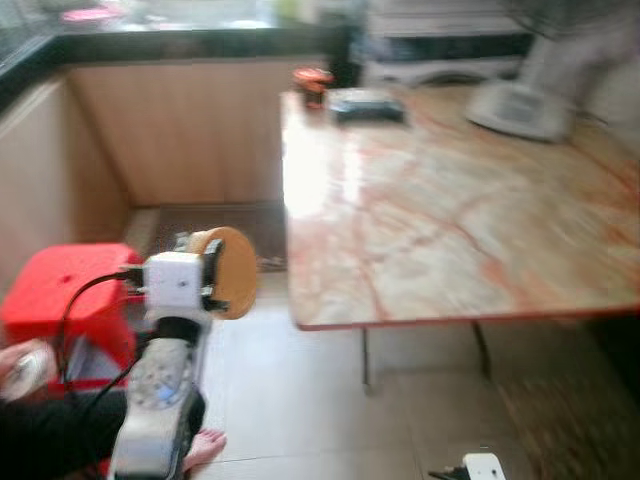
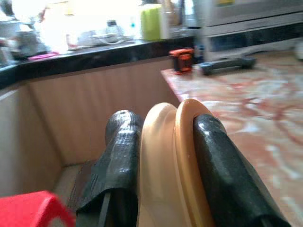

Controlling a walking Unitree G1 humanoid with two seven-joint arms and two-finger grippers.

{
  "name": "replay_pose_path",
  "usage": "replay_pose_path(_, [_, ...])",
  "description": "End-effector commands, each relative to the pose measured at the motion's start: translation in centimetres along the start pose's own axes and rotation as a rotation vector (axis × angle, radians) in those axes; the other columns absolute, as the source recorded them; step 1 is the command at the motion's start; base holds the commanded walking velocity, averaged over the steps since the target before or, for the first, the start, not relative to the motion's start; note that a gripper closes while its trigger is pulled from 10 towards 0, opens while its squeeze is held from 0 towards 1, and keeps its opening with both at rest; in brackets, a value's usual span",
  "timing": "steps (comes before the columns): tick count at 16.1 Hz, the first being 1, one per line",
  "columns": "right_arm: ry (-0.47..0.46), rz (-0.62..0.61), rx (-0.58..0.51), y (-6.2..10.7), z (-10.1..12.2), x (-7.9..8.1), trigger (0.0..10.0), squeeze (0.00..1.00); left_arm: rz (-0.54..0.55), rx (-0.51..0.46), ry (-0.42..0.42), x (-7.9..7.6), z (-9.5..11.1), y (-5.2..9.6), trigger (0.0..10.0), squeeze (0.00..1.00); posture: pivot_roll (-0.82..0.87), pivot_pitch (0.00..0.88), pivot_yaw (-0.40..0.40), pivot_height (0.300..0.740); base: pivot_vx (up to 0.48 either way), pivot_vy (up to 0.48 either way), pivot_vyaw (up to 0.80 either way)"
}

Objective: Restocking fridge

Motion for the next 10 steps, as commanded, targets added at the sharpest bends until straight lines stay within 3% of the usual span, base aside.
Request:
replay_pose_path(1, [0.001, -0.008, -0.001, 0.05, 0.06, -0.26, 10.0, 0.00, 0.002, -0.018, 0.012, 0.22, 0.21, -0.14, 10.0, 0.00, 0.03, 0.000, -0.005, 0.740, 0.000, 0.000, -0.79])
replay_pose_path(5, [0.011, -0.003, 0.002, 0.02, 0.06, -0.12, 10.0, 0.00, -0.020, -0.004, -0.032, 0.11, -0.03, -0.26, 10.0, 0.00, 0.03, 0.000, 0.000, 0.740, 0.000, 0.000, -0.79])
replay_pose_path(7, [0.005, -0.003, 0.002, 0.01, 0.05, -0.09, 10.0, 0.00, -0.019, 0.001, -0.052, 0.25, -0.09, -0.39, 10.0, 0.00, 0.03, 0.000, 0.002, 0.740, 0.000, -0.356, -0.78])
replay_pose_path(9, [0.005, -0.002, 0.003, -0.01, 0.05, -0.04, 10.0, 0.00, -0.021, -0.003, -0.051, 0.32, -0.05, -0.49, 10.0, 0.00, 0.03, 0.000, 0.004, 0.740, 0.000, 0.000, -0.78])
replay_pose_path(10, [0.006, -0.001, 0.004, -0.01, 0.04, -0.03, 10.0, 0.00, -0.028, 0.005, -0.089, 0.27, -0.18, -0.57, 10.0, 0.00, 0.03, 0.000, 0.004, 0.740, 0.000, 0.000, -0.78])
Point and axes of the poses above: a point about 5 cm out from each wrist's last joint towards the gripper, its own y axis pointing back from the gripper into the wrist, its own z axis along the axis of the wrist's last joint, x = y × z, the point moved 1 cm from there along -y, pointing out of the wrist towards the gripper, and after that the axes turned 2 degrees about -y, right-handed, at the moved point
